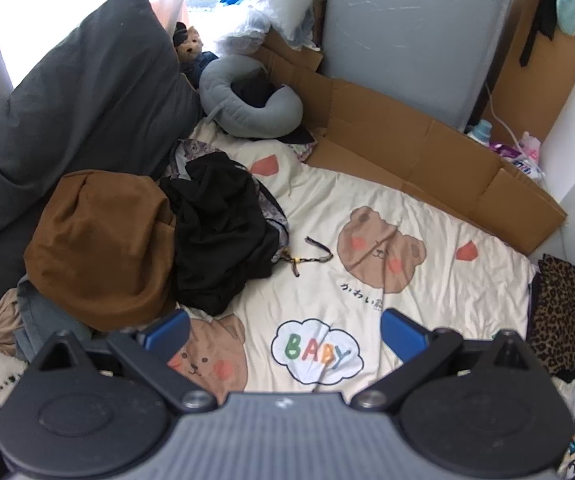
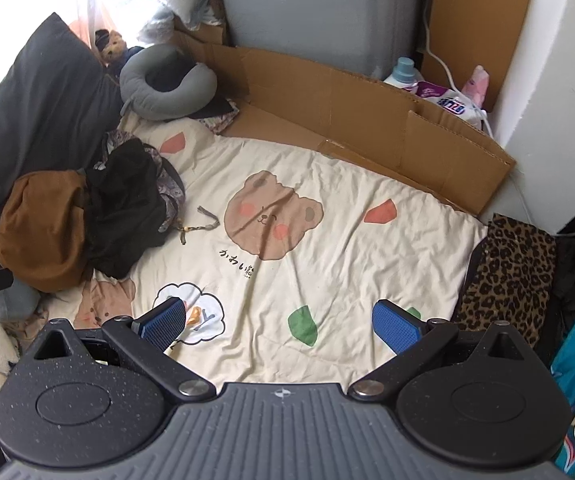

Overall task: Fold clothes
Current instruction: 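Move the left tool toward the black garment on the clothes pile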

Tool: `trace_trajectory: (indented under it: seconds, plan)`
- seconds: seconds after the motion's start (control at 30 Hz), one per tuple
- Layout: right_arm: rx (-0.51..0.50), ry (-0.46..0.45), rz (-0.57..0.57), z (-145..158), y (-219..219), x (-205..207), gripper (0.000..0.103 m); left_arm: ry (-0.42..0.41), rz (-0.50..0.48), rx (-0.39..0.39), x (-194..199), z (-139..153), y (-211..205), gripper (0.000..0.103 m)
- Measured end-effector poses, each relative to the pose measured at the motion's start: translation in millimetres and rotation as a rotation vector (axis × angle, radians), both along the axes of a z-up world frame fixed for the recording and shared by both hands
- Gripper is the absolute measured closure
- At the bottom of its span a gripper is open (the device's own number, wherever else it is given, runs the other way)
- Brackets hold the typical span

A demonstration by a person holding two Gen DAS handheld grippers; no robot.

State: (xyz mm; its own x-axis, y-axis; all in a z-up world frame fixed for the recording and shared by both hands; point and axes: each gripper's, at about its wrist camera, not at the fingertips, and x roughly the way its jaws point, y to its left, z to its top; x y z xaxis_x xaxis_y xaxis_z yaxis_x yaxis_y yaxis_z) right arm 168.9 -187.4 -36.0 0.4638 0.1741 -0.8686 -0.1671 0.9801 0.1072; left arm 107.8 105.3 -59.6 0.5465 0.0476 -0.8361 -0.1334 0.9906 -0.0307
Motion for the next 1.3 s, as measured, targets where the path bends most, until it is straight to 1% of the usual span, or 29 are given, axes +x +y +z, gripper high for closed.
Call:
trace_trajectory:
  seconds: [0.2, 0.37, 0.5, 0.7, 0.87, 1.1, 1.3]
  plan:
    - [-0.01, 0.015, 0.024, -20, 7, 19, 0.001, 0.0, 0.023, -0.016, 13, -14, 12, 0.001]
    - [-0.022, 0.019, 0.045, -36, 13, 32, 0.001, -0.001, 0.032, -0.012, 25, -29, 21, 0.001]
    - [-0.029, 0.025, 0.043, -52, 13, 42, 0.001, 0.002, 0.041, -0.008, 35, -42, 26, 0.001]
    - [-0.026, 0.038, 0.038, -77, 8, 58, 0.001, -0.016, 0.052, -0.013, 50, -58, 34, 0.001]
    - [-0.019, 0.032, 0.038, -95, 4, 68, 0.001, -0.033, 0.062, -0.016, 61, -72, 40, 0.001]
    - [-0.001, 0.005, 0.038, -122, 1, 80, 0.001, -0.018, 0.07, -0.023, 75, -100, 48, 0.001]
    - [0.009, -0.012, 0.021, -150, -6, 90, 0.001, -0.016, 0.072, -0.019, 85, -125, 54, 0.001]
